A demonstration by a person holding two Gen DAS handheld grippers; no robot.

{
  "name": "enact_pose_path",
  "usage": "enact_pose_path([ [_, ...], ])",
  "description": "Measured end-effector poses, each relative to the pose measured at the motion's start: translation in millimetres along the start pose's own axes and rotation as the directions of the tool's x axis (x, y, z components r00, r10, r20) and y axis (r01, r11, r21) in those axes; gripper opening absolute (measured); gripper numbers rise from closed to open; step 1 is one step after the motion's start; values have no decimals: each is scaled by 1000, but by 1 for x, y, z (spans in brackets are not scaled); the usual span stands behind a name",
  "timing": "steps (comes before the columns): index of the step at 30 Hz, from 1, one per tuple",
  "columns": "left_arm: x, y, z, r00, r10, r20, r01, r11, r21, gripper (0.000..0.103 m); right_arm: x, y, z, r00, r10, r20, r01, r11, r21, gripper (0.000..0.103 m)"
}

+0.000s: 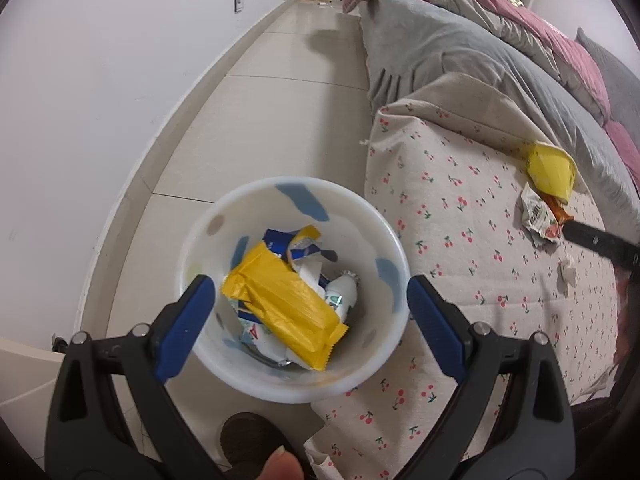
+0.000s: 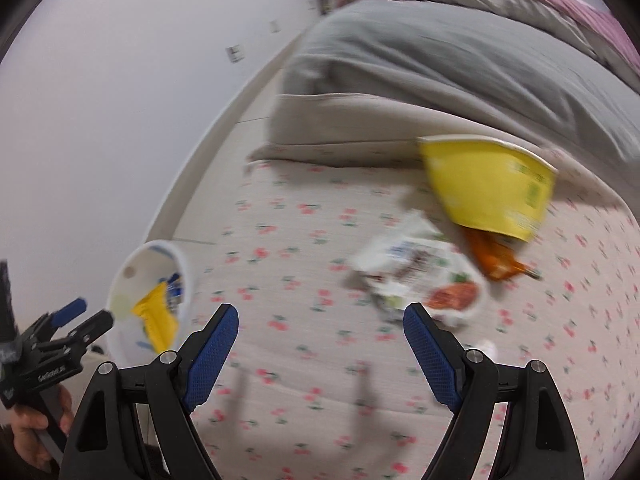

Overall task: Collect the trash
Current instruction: 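Move the right gripper to the crumpled white tissue and grasp it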

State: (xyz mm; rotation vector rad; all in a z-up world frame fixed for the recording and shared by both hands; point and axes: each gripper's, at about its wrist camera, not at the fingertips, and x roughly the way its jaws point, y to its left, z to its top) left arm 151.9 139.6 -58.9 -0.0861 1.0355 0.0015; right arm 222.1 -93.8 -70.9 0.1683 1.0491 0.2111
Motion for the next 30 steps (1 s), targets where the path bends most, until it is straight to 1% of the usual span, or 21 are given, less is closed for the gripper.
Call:
enact_pose_path([
  [7, 4, -15, -2, 1000, -5, -11, 5, 999, 33, 96, -7, -51, -5, 1000, -14, -28, 18, 991, 134, 86],
  [13, 5, -26, -4, 1000, -8, -15, 9, 998, 56, 96, -6, -74, -15, 996, -42, -78, 54, 985, 162, 85],
  [20, 8, -41, -3, 1000, -18, -23, 19, 997, 76, 96, 4, -89, -31, 984, -78, -158, 101, 984, 148, 68],
  [22, 9, -47, -2, 999, -19, -27, 22, 996, 86, 96, 6, -90, -34, 982, -87, -169, 112, 983, 144, 64],
  [24, 10, -53, -2, 999, -21, -30, 24, 995, 93, 96, 10, -94, -37, 980, -89, -180, 116, 982, 151, 56],
  [25, 11, -57, -1, 999, -23, -32, 26, 995, 98, 96, 11, -96, -38, 979, -87, -184, 116, 981, 156, 55],
  [27, 12, -63, 0, 999, -25, -36, 29, 994, 106, 96, 10, -97, -39, 980, -92, -177, 120, 981, 156, 48],
  [28, 12, -68, 1, 999, -28, -38, 32, 993, 111, 96, 9, -98, -39, 980, -94, -178, 122, 981, 154, 47],
  [30, 13, -75, 2, 999, -30, -40, 35, 992, 119, 96, 9, -100, -39, 979, -96, -177, 122, 982, 142, 34],
])
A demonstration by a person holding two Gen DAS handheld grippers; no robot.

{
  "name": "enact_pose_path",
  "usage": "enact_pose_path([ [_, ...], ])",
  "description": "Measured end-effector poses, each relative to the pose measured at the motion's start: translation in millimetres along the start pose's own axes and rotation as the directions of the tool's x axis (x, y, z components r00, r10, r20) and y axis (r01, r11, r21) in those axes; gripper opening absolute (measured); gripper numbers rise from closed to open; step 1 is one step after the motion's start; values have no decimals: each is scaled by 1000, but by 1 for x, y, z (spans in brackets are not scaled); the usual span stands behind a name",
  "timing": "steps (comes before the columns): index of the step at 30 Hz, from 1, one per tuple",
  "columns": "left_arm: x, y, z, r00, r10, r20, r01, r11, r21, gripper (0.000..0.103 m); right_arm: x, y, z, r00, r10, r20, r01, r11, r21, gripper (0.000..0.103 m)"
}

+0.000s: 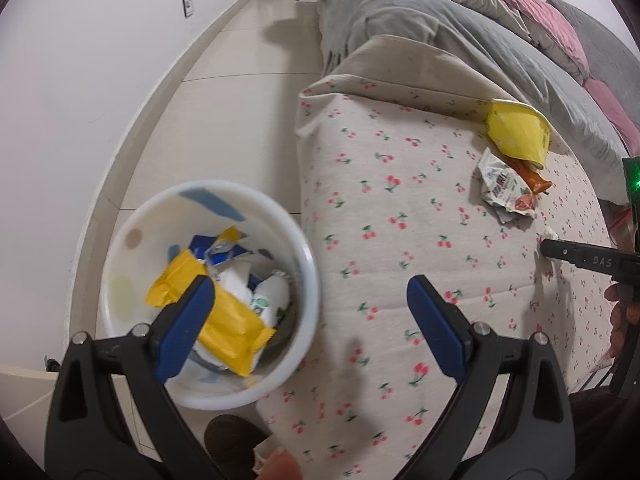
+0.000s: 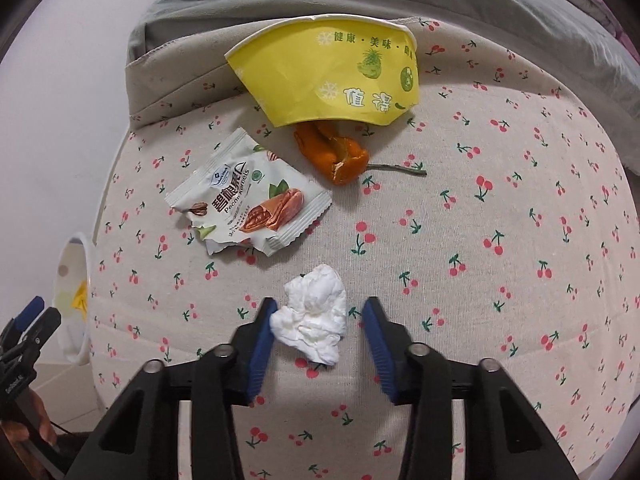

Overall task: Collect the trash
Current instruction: 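Move the right gripper to the crumpled white tissue and grasp it, then grasp the white nut snack bag with the left gripper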

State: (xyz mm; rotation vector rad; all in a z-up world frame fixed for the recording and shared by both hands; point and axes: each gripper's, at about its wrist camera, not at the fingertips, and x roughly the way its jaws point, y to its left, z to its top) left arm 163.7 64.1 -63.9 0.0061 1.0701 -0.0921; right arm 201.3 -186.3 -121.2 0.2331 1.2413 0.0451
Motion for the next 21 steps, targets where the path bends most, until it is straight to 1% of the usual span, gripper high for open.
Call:
enact_pose_path([
  [1, 1, -5, 1, 1000, -1, -1, 1, 1000, 7, 96, 0, 0, 0, 1000, 2, -1, -2, 1000, -4, 29],
  [2, 2, -9, 3, 1000, -3, -1, 3, 1000, 13, 96, 0, 0, 0, 1000, 7, -6, -7, 1000, -10, 27],
  [5, 5, -24, 8, 1000, -11, -2, 11, 999, 33, 96, 2, 4, 4, 1000, 5, 1, -5, 1000, -26, 26],
  [8, 7, -37, 15, 1000, -29, 1, 29, 998, 47, 96, -5, 5, 5, 1000, 8, 17, -7, 999, -36, 26],
  [13, 18, -63, 30, 993, -115, 8, 114, 992, 49, 96, -17, -3, 12, 999, 8, 54, -6, 999, -35, 26],
  [16, 27, -77, 38, 987, -161, 13, 160, 986, 48, 88, -24, -12, 14, 998, 6, 66, -4, 999, -32, 26],
  [18, 33, -85, 42, 982, -191, 14, 190, 981, 51, 78, -27, -19, 17, 997, 6, 72, -5, 1000, -25, 26],
  [19, 37, -90, 44, 977, -212, 13, 211, 976, 51, 76, -28, -21, 17, 997, 6, 74, -4, 1000, -21, 26],
  [21, 42, -95, 46, 970, -243, 10, 242, 969, 46, 67, -31, -27, 20, 997, 5, 78, -4, 1000, -16, 26],
])
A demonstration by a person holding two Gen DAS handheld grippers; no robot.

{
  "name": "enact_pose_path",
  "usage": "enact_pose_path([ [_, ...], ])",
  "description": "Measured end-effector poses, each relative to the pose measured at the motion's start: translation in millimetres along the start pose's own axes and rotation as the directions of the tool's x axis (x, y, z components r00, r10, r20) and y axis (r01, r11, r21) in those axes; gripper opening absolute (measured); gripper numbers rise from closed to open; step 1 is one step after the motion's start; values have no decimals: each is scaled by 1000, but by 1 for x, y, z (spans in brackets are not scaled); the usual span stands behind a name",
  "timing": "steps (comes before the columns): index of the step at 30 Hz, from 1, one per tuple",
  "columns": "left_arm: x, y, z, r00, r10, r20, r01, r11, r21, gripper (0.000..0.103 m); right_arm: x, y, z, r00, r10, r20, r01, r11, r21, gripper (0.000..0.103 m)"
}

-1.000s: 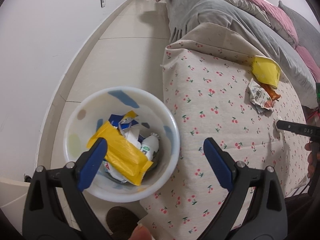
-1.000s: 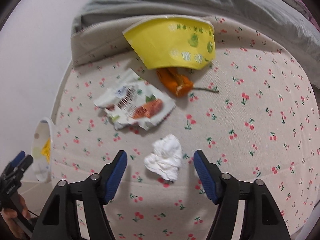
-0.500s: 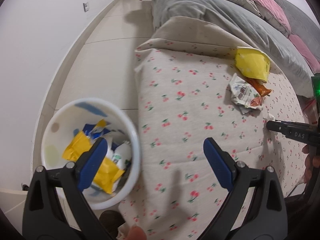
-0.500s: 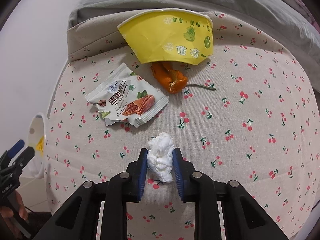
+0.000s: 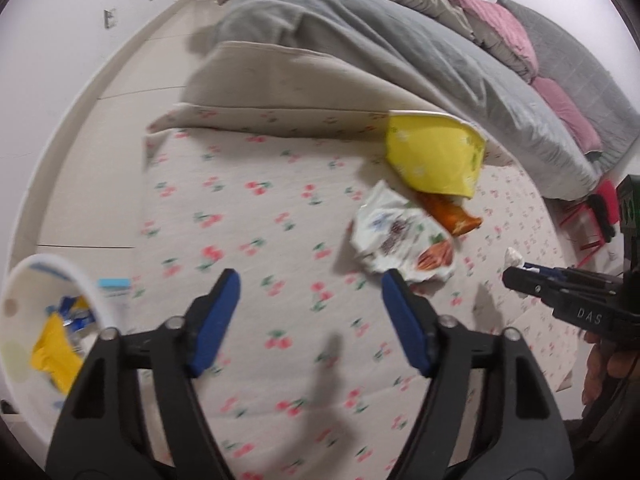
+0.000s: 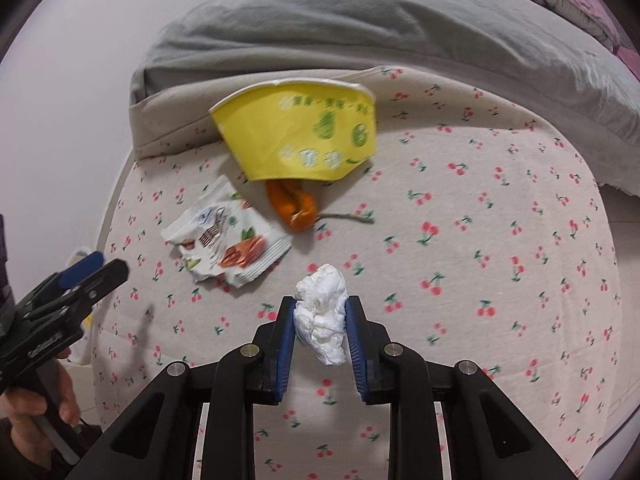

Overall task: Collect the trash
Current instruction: 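Grasp the white nut snack bag with the left gripper, then carry the snack bag and tissue to the bin and release both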

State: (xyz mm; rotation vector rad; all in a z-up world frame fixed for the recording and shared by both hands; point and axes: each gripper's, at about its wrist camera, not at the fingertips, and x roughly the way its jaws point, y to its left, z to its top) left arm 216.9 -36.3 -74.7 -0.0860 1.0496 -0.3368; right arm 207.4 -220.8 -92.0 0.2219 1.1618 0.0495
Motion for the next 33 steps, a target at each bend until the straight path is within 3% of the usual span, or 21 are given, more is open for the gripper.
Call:
enact_pose_path([
  [7, 19, -15, 9, 996, -88, -10, 88, 996, -8, 49, -12, -28, 6, 1000, 5, 9, -5, 1000, 24, 26],
  [13, 35, -27, 12, 995, -94, -33, 94, 996, 1, 38, -13, -33, 6, 1000, 6, 11, -7, 999, 39, 26],
  [15, 38, -26, 12, 994, -100, -44, 99, 995, -13, 27, -14, -34, 6, 1000, 0, 13, -1, 999, 36, 26],
  [19, 40, -21, 11, 994, -101, -46, 99, 995, -31, 16, -16, -35, 6, 1000, 0, 16, -1, 999, 40, 26],
  [33, 7, -17, 11, 996, -81, 24, 82, 997, -13, 14, -28, -28, 7, 998, 14, 56, -17, 999, 46, 26],
])
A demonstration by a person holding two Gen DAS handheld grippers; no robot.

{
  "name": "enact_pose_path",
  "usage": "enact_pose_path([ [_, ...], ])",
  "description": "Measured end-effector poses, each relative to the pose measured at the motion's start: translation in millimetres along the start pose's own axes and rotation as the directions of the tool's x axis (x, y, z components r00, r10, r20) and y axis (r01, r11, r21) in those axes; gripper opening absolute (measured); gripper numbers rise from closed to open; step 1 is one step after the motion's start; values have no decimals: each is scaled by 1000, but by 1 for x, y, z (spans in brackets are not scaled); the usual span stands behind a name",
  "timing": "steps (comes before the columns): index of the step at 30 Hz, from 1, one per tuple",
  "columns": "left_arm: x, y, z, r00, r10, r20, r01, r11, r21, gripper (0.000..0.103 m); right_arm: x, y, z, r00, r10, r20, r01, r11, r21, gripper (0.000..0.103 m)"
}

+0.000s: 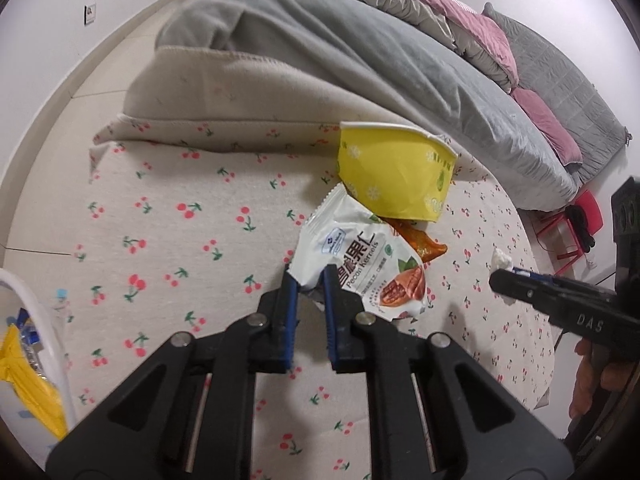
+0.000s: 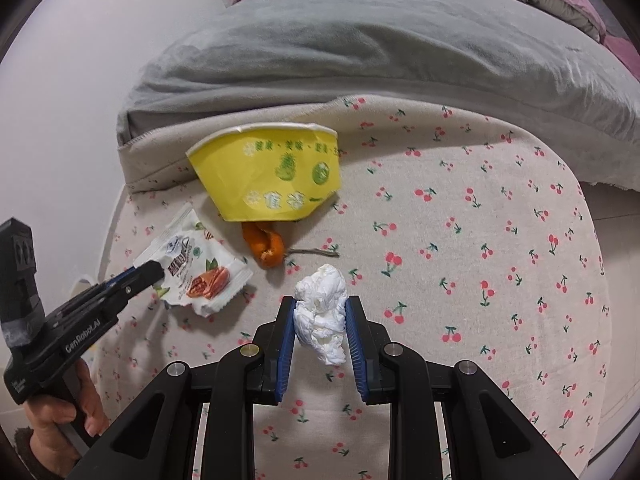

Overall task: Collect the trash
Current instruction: 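Carry the snack bag and tissue to the bin and release both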

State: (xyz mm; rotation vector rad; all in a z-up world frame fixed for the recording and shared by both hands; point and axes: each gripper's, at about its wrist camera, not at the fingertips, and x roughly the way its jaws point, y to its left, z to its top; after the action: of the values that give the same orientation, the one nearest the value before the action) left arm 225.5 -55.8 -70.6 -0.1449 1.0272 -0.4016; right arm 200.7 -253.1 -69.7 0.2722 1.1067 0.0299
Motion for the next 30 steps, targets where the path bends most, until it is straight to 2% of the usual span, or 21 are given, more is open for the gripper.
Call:
enact_pose_path([
  [11, -39, 6, -9, 996, 62, 65, -66, 996, 56, 14, -23, 26, 6, 997, 61, 56, -60, 998, -18, 26],
  [30, -95, 45, -30, 981, 138, 139, -143, 989, 24, 14, -36, 87, -9, 986, 142, 84, -133, 986, -97, 26],
])
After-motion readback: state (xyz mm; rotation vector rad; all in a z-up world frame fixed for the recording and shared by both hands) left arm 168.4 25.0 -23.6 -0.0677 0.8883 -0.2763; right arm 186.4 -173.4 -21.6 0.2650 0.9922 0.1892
